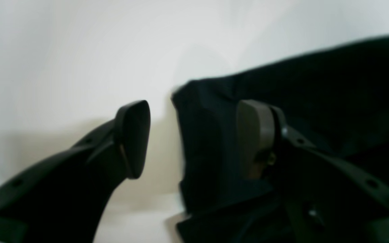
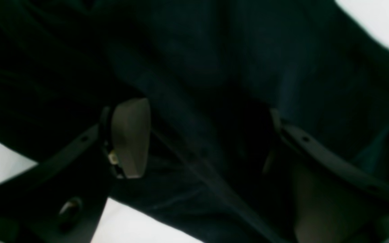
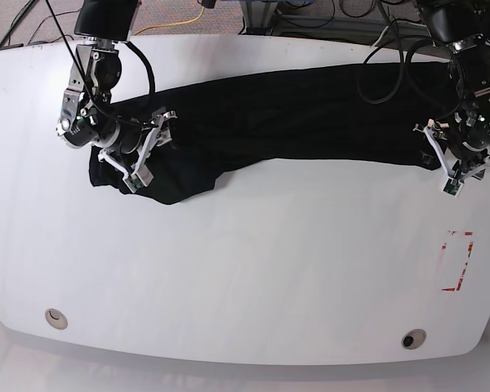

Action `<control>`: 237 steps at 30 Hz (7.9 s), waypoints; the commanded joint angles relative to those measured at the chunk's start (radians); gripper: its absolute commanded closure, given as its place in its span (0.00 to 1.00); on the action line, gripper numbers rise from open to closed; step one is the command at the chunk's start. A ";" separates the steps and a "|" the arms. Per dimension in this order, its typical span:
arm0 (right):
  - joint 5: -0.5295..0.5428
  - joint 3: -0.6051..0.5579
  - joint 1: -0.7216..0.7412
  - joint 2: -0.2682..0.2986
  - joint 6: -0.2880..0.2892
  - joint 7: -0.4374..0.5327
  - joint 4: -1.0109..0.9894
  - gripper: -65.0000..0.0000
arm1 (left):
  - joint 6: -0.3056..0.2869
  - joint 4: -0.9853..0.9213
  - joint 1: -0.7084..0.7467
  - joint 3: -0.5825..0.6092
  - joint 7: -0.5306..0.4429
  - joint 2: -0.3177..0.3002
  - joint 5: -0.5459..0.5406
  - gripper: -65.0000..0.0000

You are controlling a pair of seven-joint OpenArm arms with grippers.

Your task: Layout the t-shirt on the table in an organized manner, then fold the t-shirt properly

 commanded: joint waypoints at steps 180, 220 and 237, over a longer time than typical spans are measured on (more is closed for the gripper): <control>-0.140 0.005 0.021 0.081 0.001 0.193 -0.152 0.70 | 0.002 -0.391 -0.353 0.070 -0.203 0.023 -0.005 1.00; -0.147 0.002 0.019 0.079 0.001 0.193 -0.154 0.70 | 0.002 0.130 -0.024 0.072 -0.367 0.019 -0.006 1.00; -0.147 0.001 0.018 0.079 0.001 0.193 -0.154 0.70 | 0.002 0.146 0.014 0.073 -0.369 0.003 -0.006 1.00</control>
